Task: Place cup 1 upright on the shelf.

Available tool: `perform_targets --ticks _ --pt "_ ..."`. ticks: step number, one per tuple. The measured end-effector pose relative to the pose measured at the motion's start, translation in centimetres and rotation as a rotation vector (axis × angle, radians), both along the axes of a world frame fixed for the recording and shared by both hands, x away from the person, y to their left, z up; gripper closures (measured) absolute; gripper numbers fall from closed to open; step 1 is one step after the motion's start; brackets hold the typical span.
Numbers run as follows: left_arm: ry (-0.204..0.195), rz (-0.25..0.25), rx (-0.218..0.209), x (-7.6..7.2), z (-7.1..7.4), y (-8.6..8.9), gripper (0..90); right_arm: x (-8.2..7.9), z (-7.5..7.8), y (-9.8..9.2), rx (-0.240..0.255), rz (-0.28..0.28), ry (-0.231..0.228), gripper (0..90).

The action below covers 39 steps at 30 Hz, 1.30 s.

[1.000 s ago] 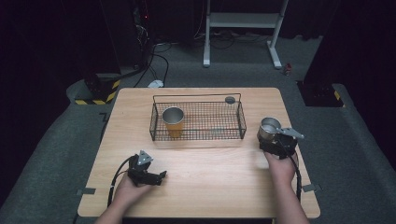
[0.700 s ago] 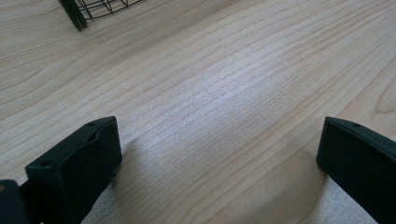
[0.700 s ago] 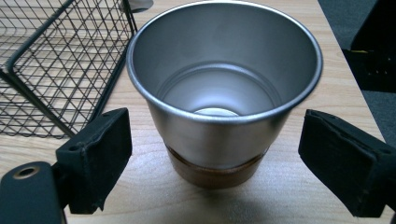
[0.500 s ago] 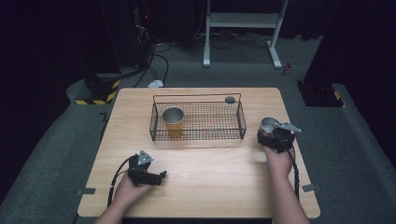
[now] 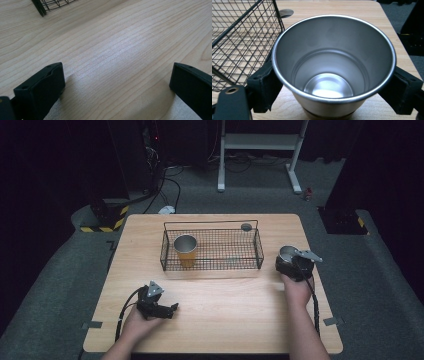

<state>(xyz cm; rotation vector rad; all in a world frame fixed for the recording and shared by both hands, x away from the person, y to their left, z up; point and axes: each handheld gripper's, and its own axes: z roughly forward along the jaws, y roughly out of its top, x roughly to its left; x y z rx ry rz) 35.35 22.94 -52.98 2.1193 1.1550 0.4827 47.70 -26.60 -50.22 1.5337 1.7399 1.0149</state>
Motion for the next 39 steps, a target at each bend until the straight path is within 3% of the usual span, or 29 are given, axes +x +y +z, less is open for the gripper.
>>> perform_targets --ticks 1,12,18,23,39 --pt "0.000 0.000 0.000 0.0 0.0 0.0 0.3 0.3 0.2 0.0 -0.006 -0.002 0.021 13.2" --pt "-0.004 -0.003 0.006 0.0 0.0 0.0 0.4 0.5 0.7 0.1 -0.046 0.001 0.024 18.5" --pt "-0.001 -0.001 0.001 0.0 0.0 0.0 0.3 -0.5 1.2 -0.1 -0.043 0.011 0.023 18.5" --pt "0.001 -0.002 -0.002 0.0 0.0 0.0 0.3 -2.0 1.6 0.5 -0.076 0.054 0.012 18.5" --pt "-0.003 0.003 -0.001 -0.1 0.0 -0.1 0.5 -5.3 2.6 2.2 -0.069 0.124 -0.031 18.5"
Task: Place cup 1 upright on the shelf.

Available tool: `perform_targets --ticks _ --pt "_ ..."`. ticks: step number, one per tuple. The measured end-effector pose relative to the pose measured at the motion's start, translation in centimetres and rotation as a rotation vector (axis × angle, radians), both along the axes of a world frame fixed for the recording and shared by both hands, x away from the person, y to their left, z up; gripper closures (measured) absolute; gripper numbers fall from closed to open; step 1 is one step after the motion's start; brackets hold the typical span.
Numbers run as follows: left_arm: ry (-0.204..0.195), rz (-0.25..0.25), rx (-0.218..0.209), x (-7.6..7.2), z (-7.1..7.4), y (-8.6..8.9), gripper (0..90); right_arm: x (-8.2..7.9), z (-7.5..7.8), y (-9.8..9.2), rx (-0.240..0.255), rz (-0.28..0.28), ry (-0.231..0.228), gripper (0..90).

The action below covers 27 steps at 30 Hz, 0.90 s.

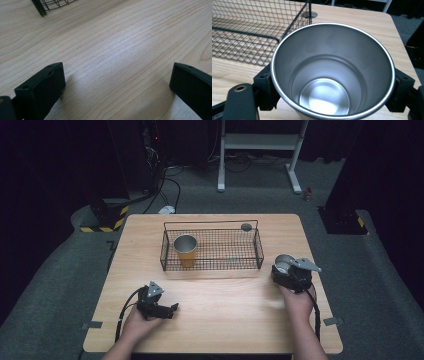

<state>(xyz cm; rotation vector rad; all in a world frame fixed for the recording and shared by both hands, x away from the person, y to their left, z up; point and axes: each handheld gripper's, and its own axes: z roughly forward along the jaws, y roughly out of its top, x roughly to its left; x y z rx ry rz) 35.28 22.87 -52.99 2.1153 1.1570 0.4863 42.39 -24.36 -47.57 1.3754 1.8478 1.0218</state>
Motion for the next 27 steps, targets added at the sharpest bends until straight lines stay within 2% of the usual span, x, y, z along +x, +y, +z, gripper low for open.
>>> perform_targets --ticks 15,19,27 --pt "0.004 -0.001 -0.001 0.0 0.0 0.0 0.3 -2.0 0.2 1.9 0.008 0.036 -0.018 18.5" --pt "0.003 0.001 -0.002 0.0 0.0 0.0 0.3 -2.4 0.3 2.9 0.006 0.061 -0.016 18.5" --pt "0.003 0.000 -0.002 0.0 0.0 0.0 0.3 -2.8 0.7 4.1 0.019 0.098 -0.040 18.5"
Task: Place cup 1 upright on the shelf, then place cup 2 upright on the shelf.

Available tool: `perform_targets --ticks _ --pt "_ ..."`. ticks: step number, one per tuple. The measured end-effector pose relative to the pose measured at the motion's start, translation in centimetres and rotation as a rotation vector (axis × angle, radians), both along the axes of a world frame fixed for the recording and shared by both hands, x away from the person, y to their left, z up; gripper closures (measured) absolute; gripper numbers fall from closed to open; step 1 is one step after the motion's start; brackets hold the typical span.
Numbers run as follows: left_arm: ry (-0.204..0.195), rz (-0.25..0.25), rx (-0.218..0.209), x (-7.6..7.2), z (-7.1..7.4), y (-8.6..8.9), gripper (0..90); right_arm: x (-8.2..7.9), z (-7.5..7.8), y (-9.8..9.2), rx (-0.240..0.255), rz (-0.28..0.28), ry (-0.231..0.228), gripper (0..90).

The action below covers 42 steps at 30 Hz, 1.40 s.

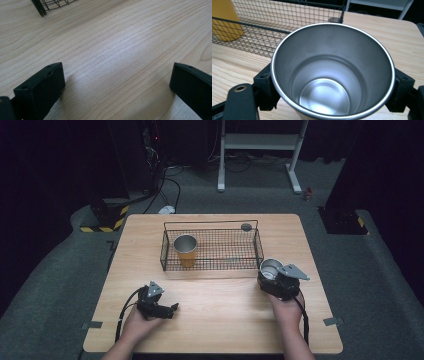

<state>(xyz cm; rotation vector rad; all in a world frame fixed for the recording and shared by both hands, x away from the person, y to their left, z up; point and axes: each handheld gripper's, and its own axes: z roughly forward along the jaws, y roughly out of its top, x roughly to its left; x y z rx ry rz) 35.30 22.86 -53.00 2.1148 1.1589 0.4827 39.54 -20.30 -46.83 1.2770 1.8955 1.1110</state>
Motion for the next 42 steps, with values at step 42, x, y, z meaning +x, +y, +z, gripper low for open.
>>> perform_targets --ticks 42 --pt "-0.003 -0.005 0.001 0.0 0.0 -0.1 0.7 0.2 3.2 4.6 -0.003 0.105 -0.039 18.5"
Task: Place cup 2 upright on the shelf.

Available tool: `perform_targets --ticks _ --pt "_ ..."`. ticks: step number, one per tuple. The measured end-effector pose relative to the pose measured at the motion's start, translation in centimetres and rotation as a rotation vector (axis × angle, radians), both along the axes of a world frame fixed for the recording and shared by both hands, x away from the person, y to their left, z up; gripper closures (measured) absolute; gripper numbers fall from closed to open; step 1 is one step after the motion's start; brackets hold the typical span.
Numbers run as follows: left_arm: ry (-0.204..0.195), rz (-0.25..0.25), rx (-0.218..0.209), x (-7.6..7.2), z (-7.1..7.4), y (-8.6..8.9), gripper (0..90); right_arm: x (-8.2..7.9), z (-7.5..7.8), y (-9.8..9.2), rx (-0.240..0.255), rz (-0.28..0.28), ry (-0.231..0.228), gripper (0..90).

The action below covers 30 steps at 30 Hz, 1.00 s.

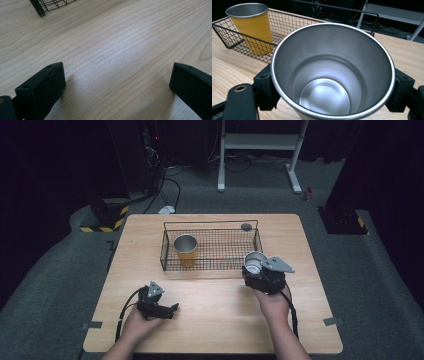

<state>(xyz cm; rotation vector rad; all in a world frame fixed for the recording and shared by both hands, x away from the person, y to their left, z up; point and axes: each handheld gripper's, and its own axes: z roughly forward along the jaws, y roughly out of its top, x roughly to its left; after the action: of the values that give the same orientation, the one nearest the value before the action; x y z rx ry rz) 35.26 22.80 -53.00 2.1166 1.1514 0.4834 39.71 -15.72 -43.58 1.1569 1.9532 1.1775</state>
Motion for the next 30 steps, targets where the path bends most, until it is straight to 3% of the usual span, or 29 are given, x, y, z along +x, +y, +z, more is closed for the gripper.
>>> perform_targets --ticks 19,30 --pt "-0.001 -0.005 0.002 0.0 0.0 0.0 0.7 0.6 0.5 1.0 0.018 0.012 -0.008 18.5" --pt "-0.001 -0.006 0.002 0.0 0.0 0.0 0.7 1.5 1.9 1.8 0.035 0.021 -0.018 18.5"
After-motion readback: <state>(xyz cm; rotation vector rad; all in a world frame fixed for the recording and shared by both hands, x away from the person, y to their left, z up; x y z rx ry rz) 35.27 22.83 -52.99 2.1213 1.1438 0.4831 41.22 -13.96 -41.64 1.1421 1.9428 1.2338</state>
